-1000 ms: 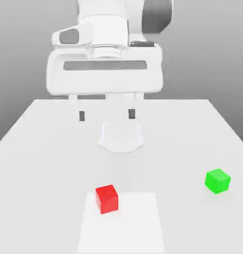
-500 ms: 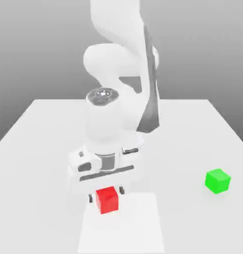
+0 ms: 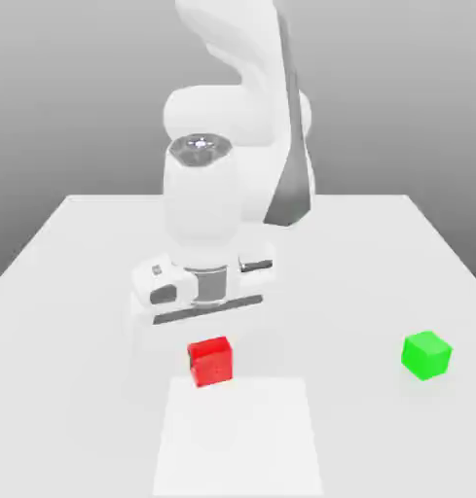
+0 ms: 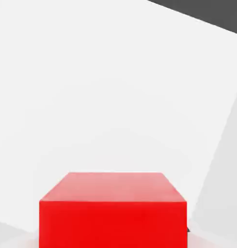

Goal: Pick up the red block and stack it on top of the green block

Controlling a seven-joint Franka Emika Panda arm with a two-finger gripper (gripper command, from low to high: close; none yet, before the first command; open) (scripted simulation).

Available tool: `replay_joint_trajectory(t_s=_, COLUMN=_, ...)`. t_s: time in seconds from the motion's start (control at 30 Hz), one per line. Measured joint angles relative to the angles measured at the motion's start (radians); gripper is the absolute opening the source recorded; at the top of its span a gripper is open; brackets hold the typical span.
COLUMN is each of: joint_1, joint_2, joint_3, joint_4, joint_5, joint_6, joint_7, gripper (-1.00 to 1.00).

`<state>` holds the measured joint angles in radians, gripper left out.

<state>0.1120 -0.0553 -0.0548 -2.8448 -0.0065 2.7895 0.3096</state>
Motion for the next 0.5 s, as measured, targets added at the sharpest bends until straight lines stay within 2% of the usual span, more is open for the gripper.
replay_joint_trajectory(t_s=0.37, joint_1=0.443, joint_2=-0.031, joint_3=0.267, joint_4=0.088, joint_5=0.048, joint_6=-0.118, joint_7=-0.098, gripper=-1.00)
replay_joint_trajectory(t_s=0.5, joint_1=0.505, joint_2=0.055, joint_3=0.292, joint_4=0.105, joint_5=0.003, joint_6=-0.050, joint_7=-0.074, gripper=-1.00)
